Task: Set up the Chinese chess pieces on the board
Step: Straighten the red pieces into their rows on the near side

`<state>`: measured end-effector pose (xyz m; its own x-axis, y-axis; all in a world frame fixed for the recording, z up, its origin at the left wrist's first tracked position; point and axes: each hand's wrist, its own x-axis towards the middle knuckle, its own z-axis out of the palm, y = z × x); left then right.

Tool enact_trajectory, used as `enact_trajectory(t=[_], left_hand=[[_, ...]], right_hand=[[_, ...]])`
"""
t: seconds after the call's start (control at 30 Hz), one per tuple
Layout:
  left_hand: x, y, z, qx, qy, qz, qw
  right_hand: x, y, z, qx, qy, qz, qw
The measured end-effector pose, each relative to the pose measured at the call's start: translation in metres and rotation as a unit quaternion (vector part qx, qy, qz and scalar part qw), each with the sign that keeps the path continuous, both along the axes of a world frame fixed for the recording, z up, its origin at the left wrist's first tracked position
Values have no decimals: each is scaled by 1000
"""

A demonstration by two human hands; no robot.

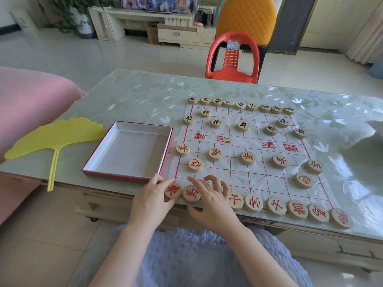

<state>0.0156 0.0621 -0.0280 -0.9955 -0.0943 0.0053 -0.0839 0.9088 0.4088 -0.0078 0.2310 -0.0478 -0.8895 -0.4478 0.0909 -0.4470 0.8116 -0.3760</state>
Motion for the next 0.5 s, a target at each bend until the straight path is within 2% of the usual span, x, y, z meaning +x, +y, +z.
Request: enact_trajectory(t=[0.2,0.37,0.5], left_hand=[[-1,3,0,8,-2,18,1000],[0,0,-1,32,-3,-10,999],[0,-5,-2,50,-6,-28,998]], right_hand=[[-3,5,1,-8,13,-13,1000],[-4,0,0,0,7,-33,999],[-1,0,0,-14,12,-12,1000]])
